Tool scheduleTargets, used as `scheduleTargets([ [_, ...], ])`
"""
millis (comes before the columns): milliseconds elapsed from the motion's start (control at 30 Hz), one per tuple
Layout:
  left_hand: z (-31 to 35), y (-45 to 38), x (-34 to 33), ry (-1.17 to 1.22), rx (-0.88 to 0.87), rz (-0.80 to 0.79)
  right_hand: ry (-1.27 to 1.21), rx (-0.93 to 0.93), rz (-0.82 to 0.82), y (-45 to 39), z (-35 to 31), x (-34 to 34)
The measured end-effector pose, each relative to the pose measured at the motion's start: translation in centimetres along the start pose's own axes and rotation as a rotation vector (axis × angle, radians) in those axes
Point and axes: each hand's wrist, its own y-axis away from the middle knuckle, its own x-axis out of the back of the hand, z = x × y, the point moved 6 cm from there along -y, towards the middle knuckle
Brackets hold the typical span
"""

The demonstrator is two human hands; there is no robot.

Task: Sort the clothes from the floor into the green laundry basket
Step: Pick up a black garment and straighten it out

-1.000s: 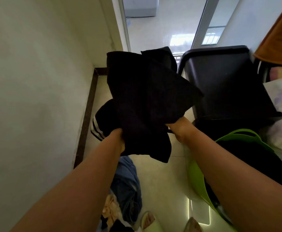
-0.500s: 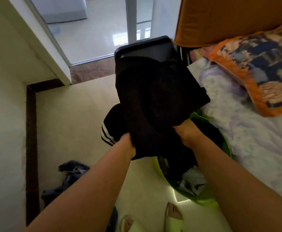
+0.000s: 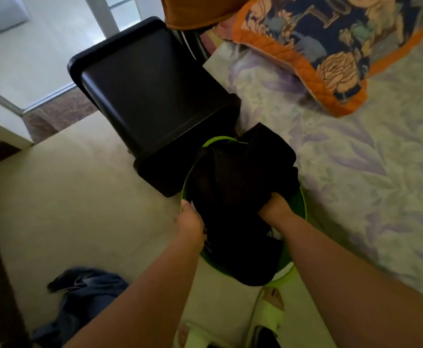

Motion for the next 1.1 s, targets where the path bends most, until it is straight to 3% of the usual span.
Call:
scheduleTargets([
  [67,3.3,0.6,-0.1,-0.323,-0.442,0.052,0.050,-0.054,-0.005,-0.3,0.9,-1.5],
  [133,5.4,2.3,-2.8,-0.893,-0.852,-0.018,0.212,0.013,-0.066,-1.0,0.7,-2.5],
  [200,4.7,2.9,-5.4,-1.389,-0.955,-0.098,0.293,0.056,-0.111,-1.0,0.2,-2.8],
  [267,3.3,1.2,-7.1,-1.619,-0.848,-0.180,0.330,0.051,-0.150,-1.3,0.2,-2.5],
  [400,1.5,-2.5,-8.6,-1.786,-0.572,-0.206,0.302,-0.040,-0.194,-1.7,1.9,-2.1],
  [500,0.8,-4.4,-9.5,-1.818,-0.391,-0.175,0.224,0.057,-0.002,-3.5,1.7,-1.8],
  [567,0.3,-5.5,-10.1,-1.831,-0.317,-0.133,0.390,0.185,-0.011,-4.8,1.5,-3.0],
  [767,-2.3,-9.1,-11.7,-1.802,-0.281,-0.034,0.624,0.136,-0.254,-10.0,3.6,-6.5],
  [1101,-3.7,-20.7,-11.3,-1.824,-0.294,0.014,0.685,0.010,-0.265,-18.8,4.7,-15.1],
])
